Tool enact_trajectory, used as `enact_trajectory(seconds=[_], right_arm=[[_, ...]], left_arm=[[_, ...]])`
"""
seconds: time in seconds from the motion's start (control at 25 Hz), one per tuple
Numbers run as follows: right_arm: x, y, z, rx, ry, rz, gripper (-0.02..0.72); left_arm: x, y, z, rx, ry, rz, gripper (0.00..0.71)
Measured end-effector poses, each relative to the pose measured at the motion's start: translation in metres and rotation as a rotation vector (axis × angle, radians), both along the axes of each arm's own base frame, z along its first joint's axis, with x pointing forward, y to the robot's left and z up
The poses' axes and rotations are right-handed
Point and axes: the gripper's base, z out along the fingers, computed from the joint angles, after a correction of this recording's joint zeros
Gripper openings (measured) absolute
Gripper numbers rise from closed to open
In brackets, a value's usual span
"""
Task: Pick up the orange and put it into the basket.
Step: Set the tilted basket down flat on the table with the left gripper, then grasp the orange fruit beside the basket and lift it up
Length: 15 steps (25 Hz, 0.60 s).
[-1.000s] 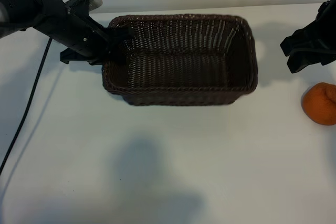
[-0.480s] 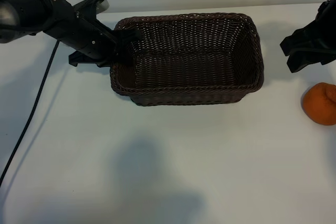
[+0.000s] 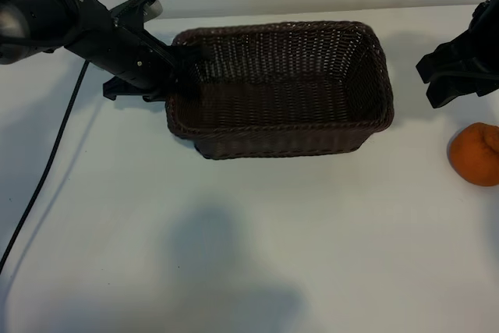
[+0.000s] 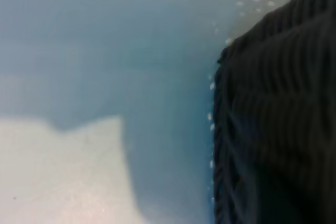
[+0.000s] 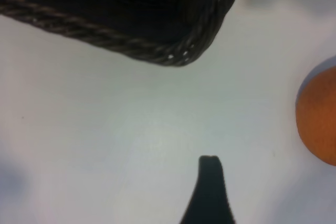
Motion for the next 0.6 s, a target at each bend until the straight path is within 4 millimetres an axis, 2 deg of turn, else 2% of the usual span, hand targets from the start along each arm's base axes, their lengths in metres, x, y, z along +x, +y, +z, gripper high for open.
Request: enact_trajectory(seconds=[0.16, 0.24, 0.36, 0.6], right_arm=[[0.000, 0.000, 0.000, 0.000, 0.000, 0.000, 0.549], [0.000, 0.000, 0.000, 0.001, 0.000, 0.000, 0.549], [0.000, 0.000, 0.000, 0.001, -0.001, 0.000, 0.549], [0.000, 0.000, 0.000, 0.001, -0.001, 0.000, 0.549]], left_arm=[[-0.002, -0.001, 0.000, -0.008, 0.025, 0.002, 0.557], [-0.003, -0.001, 0.002, -0.008, 0.033, -0.003, 0.629], [-0.005, 0.001, 0.008, 0.011, 0.033, -0.012, 0.671], [-0.014, 0.010, 0.034, 0.100, -0.006, -0.040, 0.673]])
